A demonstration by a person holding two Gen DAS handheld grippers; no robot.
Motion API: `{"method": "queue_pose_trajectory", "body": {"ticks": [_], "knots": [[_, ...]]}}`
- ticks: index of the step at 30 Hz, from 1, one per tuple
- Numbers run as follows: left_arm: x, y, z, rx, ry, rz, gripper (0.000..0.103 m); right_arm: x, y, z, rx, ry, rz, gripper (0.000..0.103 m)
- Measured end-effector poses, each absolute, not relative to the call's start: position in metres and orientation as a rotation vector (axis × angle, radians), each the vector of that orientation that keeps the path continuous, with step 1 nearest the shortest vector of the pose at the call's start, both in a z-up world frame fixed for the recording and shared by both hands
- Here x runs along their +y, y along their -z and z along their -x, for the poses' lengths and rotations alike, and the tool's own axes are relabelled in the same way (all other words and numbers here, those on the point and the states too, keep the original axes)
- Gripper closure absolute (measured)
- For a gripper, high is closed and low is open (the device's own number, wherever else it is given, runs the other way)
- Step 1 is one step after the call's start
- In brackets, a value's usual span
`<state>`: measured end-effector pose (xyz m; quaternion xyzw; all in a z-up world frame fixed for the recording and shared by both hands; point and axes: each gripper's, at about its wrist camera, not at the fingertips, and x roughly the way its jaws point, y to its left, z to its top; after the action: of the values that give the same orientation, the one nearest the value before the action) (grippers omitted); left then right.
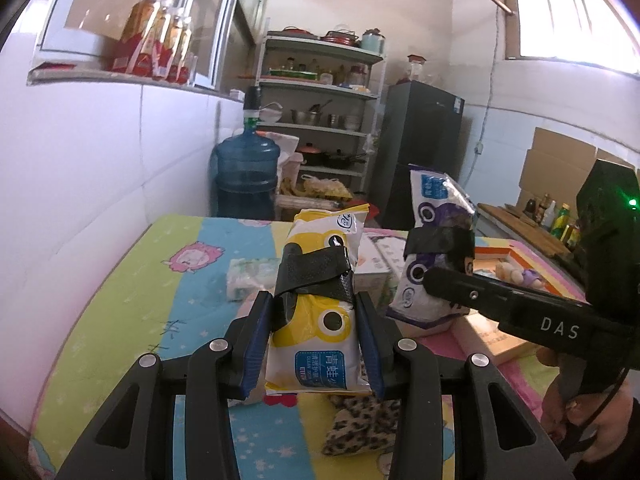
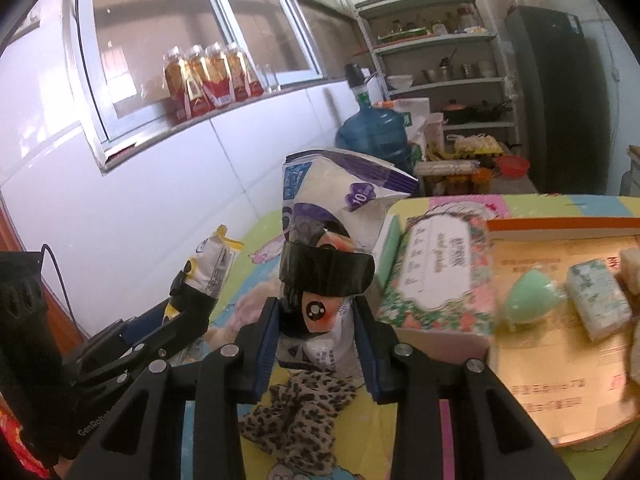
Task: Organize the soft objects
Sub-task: 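Carry the wet-wipe pack and snack bag over the orange-rimmed box with both grippers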
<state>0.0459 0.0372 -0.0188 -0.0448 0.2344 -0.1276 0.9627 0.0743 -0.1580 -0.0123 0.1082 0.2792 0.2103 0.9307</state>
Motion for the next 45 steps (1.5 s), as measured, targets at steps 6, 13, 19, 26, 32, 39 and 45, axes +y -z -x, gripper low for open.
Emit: {"method": "queue_pose_trajectory", "body": {"ticks": [6, 13, 19, 26, 32, 39, 45], "knots": [[0.015, 0.011, -0.046, 0.465, 0.289, 0.074, 0.06, -0.182, 0.005, -0.066, 0.541, -0.396, -0.234, 0.067], [-0.017, 0.005, -0.045, 0.458, 0.34, 0.054, 0.06, -0.214, 0.0, -0.058, 0.512, -0.345, -0.266, 0.067], [-0.049, 0.001, -0.047, 0.456, 0.395, 0.04, 0.06, -0.244, -0.001, -0.052, 0.491, -0.292, -0.288, 0.067], [-0.091, 0.002, -0.044, 0.465, 0.461, 0.013, 0.06, -0.28, 0.0, -0.044, 0.465, -0.227, -0.318, 0.067], [-0.123, 0.003, -0.044, 0.473, 0.496, -0.008, 0.06, -0.314, 0.003, -0.036, 0.45, -0.177, -0.35, 0.067], [-0.16, 0.009, -0.047, 0.494, 0.528, -0.037, 0.06, -0.352, 0.008, -0.028, 0.439, -0.118, -0.374, 0.067], [-0.185, 0.016, -0.053, 0.515, 0.547, -0.059, 0.06, -0.383, 0.016, -0.024, 0.442, -0.078, -0.397, 0.067]]}}
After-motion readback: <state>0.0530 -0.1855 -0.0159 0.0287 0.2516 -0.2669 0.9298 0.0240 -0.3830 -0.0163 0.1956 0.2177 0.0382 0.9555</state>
